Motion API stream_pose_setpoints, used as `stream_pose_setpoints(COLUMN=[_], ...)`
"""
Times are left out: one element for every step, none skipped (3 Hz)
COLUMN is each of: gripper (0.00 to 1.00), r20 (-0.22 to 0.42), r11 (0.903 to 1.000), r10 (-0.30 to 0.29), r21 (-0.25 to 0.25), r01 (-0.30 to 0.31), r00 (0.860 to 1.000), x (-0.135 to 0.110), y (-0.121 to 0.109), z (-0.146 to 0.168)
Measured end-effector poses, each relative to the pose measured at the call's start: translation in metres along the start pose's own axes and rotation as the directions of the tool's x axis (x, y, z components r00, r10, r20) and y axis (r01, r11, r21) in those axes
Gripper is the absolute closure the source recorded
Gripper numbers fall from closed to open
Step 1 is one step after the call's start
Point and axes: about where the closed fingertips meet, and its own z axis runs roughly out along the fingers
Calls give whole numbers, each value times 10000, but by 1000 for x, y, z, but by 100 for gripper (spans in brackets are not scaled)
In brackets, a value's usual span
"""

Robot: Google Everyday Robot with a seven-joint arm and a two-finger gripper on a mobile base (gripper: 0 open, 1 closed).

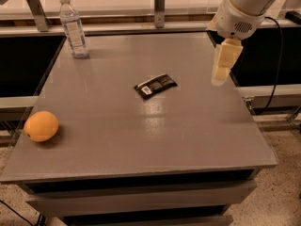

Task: Move rxbar chocolate near blue plastic bottle

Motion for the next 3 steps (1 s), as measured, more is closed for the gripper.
stream_pose_setpoints(gripper=[0, 0, 0], r20=[0, 217, 501], r11=[10000, 10000, 9990], r10=[0, 20, 220], r21=[1, 57, 371], r01=[0, -21, -239], r00=[10000, 9998, 9985], x=[0, -2, -3], y=[0, -9, -30], z=[0, 4, 8])
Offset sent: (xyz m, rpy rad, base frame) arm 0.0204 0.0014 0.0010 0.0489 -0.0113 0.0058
